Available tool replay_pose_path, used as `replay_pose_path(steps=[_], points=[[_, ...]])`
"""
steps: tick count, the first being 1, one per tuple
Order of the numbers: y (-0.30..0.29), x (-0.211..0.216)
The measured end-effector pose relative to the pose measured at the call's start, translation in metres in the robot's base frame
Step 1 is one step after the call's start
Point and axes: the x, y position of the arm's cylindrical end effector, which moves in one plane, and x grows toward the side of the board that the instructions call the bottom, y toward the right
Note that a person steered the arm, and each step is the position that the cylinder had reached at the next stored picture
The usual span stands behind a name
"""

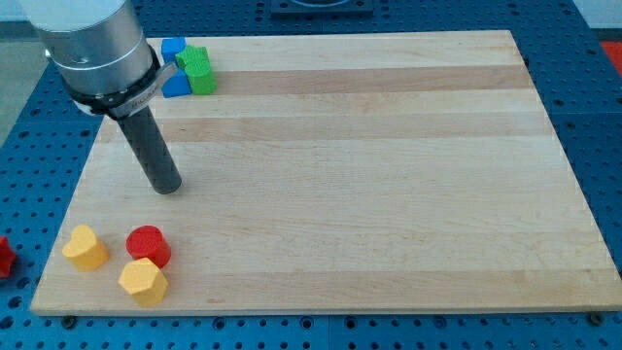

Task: Move your arm towards top right corner of the board

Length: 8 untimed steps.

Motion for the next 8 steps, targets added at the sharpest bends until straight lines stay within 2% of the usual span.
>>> replay_pose_path(steps=[2, 4, 5, 7, 8], points=[[0.075, -0.013], [0.081, -0.019], [0.112, -0.038], [0.298, -0.170], [0.360, -0.232]])
